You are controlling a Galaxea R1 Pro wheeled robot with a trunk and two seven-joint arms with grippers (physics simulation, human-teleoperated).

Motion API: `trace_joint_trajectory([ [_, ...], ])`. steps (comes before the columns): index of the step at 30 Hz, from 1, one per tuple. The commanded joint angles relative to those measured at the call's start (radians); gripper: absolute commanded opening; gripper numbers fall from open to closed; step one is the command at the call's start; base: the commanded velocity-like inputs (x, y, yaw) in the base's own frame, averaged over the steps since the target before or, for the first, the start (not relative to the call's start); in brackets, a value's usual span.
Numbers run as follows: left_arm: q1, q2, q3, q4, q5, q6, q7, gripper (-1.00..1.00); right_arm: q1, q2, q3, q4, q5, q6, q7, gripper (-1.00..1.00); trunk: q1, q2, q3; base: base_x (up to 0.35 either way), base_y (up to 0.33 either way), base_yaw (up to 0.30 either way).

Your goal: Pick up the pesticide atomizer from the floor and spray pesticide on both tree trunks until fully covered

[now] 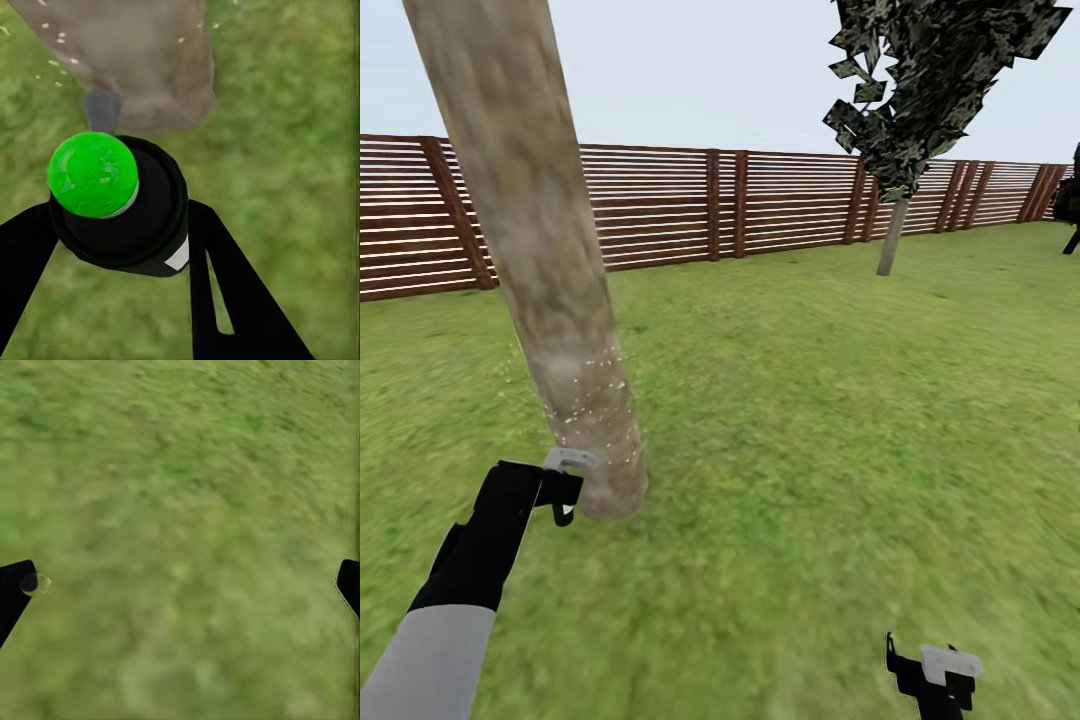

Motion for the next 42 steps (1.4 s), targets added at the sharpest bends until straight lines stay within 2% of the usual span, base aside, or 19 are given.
trace_joint_trajectory([
  [1,0.002,0.0,0.0,0.0,0.0,0.0,-0.001,-1.0,0.0,0.0,0.0,0.0,0.0,0.0,0.0,1.0,0.0,0.0,0.0,0.006,-0.273,0.0],
  [13,0.025,0.001,0.002,0.0,0.0,0.0,0.001,-1.0,0.0,0.0,0.0,0.0,0.0,0.0,0.0,1.0,0.0,0.0,0.0,-0.038,-0.268,0.0],
  [15,0.04,0.003,0.027,0.0,0.0,0.0,0.001,-1.0,0.0,0.0,0.0,0.0,0.0,0.0,0.0,1.0,0.0,0.0,0.0,-0.047,-0.142,0.0],
  [17,0.045,0.003,0.085,0.0,-0.001,-0.002,0.0,-1.0,0.0,0.0,0.0,0.0,0.0,0.0,0.0,1.0,0.0,0.0,0.0,-0.248,-0.035,0.0],
  [19,0.047,0.004,0.1,0.023,-0.006,-0.003,0.002,-1.0,0.0,0.001,0.0,0.0,0.0,0.0,0.0,1.0,0.0,0.0,0.0,-0.106,-0.006,0.078],
  [24,0.067,-0.003,0.099,0.046,-0.006,-0.006,0.074,-1.0,0.0,0.002,0.0,0.0,0.0,0.0,0.0,1.0,0.0,0.0,0.0,-0.014,-0.001,0.25],
  [30,0.068,-0.009,0.097,0.046,0.0,-0.006,0.088,-1.0,0.0,0.002,0.0,0.0,0.001,0.0,0.0,1.0,0.0,0.0,0.0,0.0,0.0,0.121],
  [32,0.068,-0.012,0.086,0.044,0.001,-0.008,0.09,-1.0,0.0,0.002,0.0,0.001,0.001,0.0,0.0,1.0,0.0,0.0,0.0,0.0,0.0,0.006],
  [34,0.068,-0.028,0.081,0.047,0.006,-0.014,0.092,-1.0,0.0,0.001,0.0,0.007,0.001,0.0,0.0,1.0,0.0,0.0,0.0,0.0,0.0,0.001],
  [35,0.068,-0.053,0.079,0.056,0.004,-0.055,0.094,-1.0,0.0,0.001,0.0,0.018,0.001,0.0,0.0,1.0,0.0,0.0,0.0,0.0,0.0,0.0],
  [36,0.068,-0.066,0.079,0.069,0.001,-0.09,0.099,-1.0,0.0,0.001,0.0,0.021,0.001,0.0,0.0,1.0,0.0,0.0,0.0,0.0,0.0,0.0],
  [38,0.068,-0.08,0.078,0.077,0.004,-0.113,0.11,-1.0,0.0,0.002,0.0,0.023,0.0,0.0,0.0,1.0,0.0,0.0,0.0,0.0,0.0,0.0],
  [42,0.069,-0.084,0.079,0.078,-0.001,-0.117,0.111,-1.0,0.0,0.002,0.0,0.023,0.0,0.0,0.001,1.0,0.0,0.0,0.0,0.0,0.0,0.0],
])
